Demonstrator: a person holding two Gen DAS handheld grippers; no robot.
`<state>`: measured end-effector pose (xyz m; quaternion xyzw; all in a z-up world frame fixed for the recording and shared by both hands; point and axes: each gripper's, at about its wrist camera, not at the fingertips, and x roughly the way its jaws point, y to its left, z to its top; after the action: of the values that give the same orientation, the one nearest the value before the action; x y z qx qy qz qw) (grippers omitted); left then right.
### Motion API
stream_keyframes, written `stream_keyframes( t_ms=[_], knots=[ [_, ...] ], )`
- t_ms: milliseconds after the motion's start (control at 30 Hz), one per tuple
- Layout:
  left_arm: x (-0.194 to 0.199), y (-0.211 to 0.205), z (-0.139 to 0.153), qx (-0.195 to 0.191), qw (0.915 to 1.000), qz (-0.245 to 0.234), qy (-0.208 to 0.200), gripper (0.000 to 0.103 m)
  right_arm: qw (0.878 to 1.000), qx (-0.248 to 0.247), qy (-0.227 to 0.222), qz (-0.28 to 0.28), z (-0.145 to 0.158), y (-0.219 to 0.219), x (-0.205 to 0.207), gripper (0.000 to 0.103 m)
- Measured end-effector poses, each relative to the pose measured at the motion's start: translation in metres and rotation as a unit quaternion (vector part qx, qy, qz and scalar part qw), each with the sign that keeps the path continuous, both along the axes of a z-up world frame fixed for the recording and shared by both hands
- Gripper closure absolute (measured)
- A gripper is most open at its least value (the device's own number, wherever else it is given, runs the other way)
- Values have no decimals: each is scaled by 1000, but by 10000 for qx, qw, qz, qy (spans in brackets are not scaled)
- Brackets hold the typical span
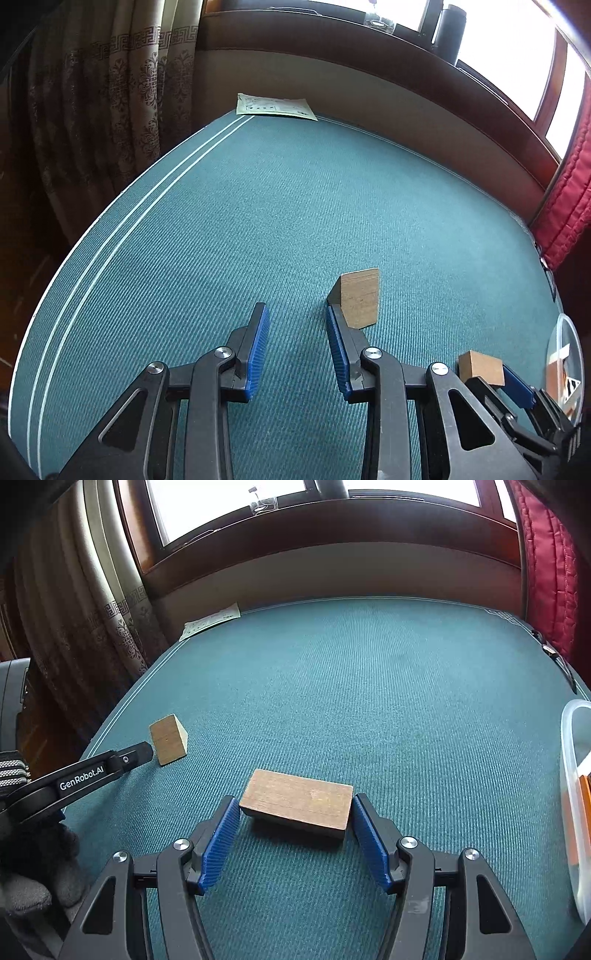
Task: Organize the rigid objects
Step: 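Grasp the thin square wooden tile with the left tool, then carry the wooden brick over the bowl with the right tool while the left tool lifts the tile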
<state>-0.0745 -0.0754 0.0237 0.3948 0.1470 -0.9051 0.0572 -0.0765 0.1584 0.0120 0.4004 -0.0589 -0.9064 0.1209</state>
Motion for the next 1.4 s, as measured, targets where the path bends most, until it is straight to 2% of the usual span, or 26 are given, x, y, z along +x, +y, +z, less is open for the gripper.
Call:
stream_keyframes(
  t_ms=[167, 333, 633, 933, 1100, 1400],
  knots=[
    [0, 11, 8, 40, 9998, -121, 147, 70, 10000, -61, 3, -9, 0, 0, 0, 37],
    [-18, 33, 4, -36, 9995, -319, 35, 70, 9999, -109, 9, -19, 0, 1, 1, 37],
    [-37, 38, -5, -127, 9996, -259, 9, 70, 9999, -155, 19, -30, 1, 0, 4, 37],
    [-35, 40, -7, -171, 9991, -357, 177, 71, 9999, -138, 27, -33, 1, 0, 4, 37],
    [-25, 40, -1, -146, 9983, -376, 430, 71, 9999, -151, 59, -57, 1, -1, 5, 37],
    [-14, 46, 5, -201, 9969, -410, 644, 71, 9989, -299, 274, -239, 7, 6, 11, 38]
  ],
)
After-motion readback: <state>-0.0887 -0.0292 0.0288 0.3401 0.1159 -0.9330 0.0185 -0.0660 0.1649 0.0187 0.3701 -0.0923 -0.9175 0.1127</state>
